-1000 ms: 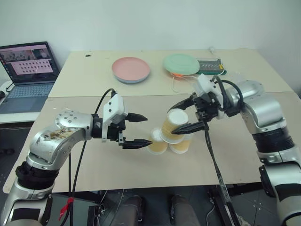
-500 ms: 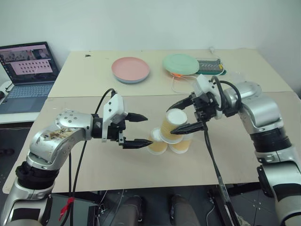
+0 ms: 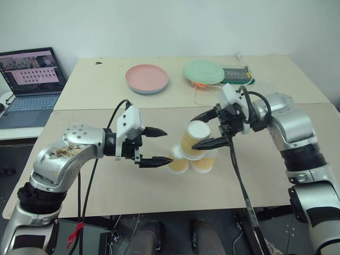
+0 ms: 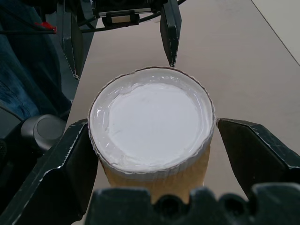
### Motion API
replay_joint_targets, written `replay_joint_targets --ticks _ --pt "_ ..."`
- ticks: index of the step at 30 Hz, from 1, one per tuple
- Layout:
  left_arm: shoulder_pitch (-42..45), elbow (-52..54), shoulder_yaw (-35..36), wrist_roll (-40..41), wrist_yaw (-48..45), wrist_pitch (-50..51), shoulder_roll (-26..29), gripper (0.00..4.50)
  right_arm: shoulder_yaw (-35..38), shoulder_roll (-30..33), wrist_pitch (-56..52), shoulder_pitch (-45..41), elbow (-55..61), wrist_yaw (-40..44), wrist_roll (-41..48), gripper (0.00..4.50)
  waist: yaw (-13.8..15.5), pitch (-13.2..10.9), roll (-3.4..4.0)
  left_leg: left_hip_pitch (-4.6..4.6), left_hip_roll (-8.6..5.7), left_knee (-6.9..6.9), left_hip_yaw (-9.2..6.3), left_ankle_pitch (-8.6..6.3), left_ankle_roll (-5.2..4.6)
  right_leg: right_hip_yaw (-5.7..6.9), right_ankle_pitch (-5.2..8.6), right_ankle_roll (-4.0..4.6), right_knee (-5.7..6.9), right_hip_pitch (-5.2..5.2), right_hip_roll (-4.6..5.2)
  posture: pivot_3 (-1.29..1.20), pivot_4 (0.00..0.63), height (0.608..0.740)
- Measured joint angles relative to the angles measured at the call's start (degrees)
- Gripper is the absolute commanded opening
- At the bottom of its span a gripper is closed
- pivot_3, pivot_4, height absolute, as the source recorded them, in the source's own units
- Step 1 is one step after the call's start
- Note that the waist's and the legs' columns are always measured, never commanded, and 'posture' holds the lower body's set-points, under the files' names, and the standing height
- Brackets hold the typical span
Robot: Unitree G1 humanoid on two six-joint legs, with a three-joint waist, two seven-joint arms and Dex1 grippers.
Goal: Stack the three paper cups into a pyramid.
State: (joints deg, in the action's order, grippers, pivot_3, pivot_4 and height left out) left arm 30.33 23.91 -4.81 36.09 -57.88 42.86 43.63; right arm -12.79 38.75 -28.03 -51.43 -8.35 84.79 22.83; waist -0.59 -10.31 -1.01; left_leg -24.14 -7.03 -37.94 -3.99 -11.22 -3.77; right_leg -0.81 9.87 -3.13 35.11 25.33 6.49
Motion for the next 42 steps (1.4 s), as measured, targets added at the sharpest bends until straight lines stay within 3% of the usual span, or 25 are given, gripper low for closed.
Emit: replay_joint_targets --ticks 10,23,29,35,42 --pt "0.0 0.0 0.0 -0.01 -0.08 -0.01 0.0 4.5 2.19 0.94 -1.31 -0.01 4.36 -0.08 1.7 4.45 -0.01 0.0 0.0 -0.01 0.0 0.0 -0.01 0.0 0.0 0.0 0.0 0.0 0.0 0.01 0.01 0.0 0.15 0.715" --pt "0.02 -0.1 0.0 -0.23 -0.01 -0.2 -0.03 4.5 10.53 2.71 -10.2 -2.19 11.17 -4.55 11.18 4.45 0.0 0.0 0.0 -0.01 0.0 0.0 -0.01 0.0 0.0 0.0 0.0 0.0 0.0 0.01 0.02 0.0 0.15 0.715" --pt "-1.2 -0.07 6.55 0.41 8.3 1.6 -2.08 4.5 25.47 5.73 -12.94 -3.0 6.86 -18.59 13.46 4.45 0.77 0.0 -0.01 -0.02 -0.01 0.02 -0.05 -0.02 -0.02 0.02 -0.01 0.0 -0.06 -0.01 0.03 0.0 0.15 0.715" --pt "-6.44 1.38 20.81 3.51 22.29 6.23 -5.13 4.5 39.41 7.39 -16.26 11.73 11.96 -31.95 14.46 4.45 1.2 0.01 0.0 -0.02 0.01 0.06 -0.03 0.0 -0.01 -0.05 -0.01 0.02 0.03 0.04 0.03 0.0 0.15 0.715" --pt "-11.16 -2.18 27.53 -3.13 37.83 2.95 -11.76 4.5 37.4 4.46 -15.42 20.37 12.0 -51.1 2.92 4.45 1.13 0.07 0.03 0.35 0.01 0.06 0.08 0.04 0.08 -0.12 -0.05 0.02 0.02 -0.33 0.03 0.0 0.15 0.715"
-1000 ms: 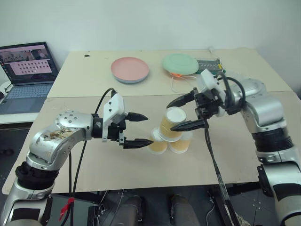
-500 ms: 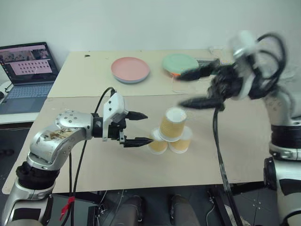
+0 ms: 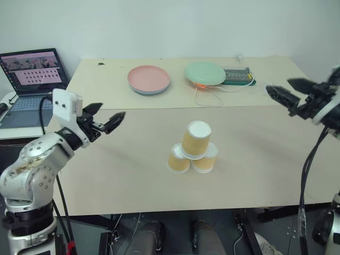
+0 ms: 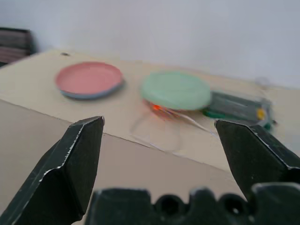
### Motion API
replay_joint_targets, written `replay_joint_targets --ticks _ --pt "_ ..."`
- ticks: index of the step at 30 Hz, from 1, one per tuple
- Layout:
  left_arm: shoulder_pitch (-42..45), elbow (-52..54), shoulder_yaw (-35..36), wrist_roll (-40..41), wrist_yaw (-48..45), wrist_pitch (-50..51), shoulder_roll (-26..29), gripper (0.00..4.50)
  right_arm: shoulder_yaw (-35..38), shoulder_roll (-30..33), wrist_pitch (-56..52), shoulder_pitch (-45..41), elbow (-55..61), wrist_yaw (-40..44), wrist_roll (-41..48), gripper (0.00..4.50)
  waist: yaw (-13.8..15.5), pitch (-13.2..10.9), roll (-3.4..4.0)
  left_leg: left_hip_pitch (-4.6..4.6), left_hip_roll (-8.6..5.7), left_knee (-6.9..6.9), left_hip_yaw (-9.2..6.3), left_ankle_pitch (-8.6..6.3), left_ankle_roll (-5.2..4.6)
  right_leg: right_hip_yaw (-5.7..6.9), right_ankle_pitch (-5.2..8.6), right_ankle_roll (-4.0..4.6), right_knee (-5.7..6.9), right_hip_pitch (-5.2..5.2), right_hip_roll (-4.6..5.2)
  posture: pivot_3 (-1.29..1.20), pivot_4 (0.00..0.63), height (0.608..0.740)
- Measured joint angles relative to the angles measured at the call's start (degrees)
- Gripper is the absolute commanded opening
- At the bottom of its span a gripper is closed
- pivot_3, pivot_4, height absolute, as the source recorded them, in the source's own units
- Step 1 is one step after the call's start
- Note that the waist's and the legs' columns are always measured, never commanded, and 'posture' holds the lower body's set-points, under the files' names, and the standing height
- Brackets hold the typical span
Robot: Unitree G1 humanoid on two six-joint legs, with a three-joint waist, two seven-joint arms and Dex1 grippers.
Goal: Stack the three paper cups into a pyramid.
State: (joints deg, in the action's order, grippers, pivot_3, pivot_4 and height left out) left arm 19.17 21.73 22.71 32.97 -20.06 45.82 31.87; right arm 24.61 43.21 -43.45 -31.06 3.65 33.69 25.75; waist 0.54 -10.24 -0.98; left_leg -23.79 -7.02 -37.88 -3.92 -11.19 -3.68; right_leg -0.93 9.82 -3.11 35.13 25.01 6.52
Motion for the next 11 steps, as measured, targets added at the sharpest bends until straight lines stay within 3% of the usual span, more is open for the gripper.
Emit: replay_joint_targets --ticks 6,11 --pt "0.24 -7.66 0.18 -6.82 8.03 -8.42 -5.54 4.5 -8.53 -4.08 4.53 2.41 -3.91 -6.36 -7.7 4.45 0.11 0.0 0.0 -0.06 -0.07 0.0 0.02 0.01 -0.01 -0.01 -0.02 0.01 0.01 0.11 0.0 0.0 0.15 0.715" --pt "1.18 -12.97 0.12 -12.06 13.19 -15.79 -8.45 4.5 -10.95 -6.12 8.62 3.04 -7.11 -12.16 -13.36 4.45 0.21 0.01 -0.01 -0.08 -0.07 0.01 0.02 -0.01 -0.03 0.01 -0.03 0.0 -0.01 0.1 0.0 0.0 0.15 0.715"
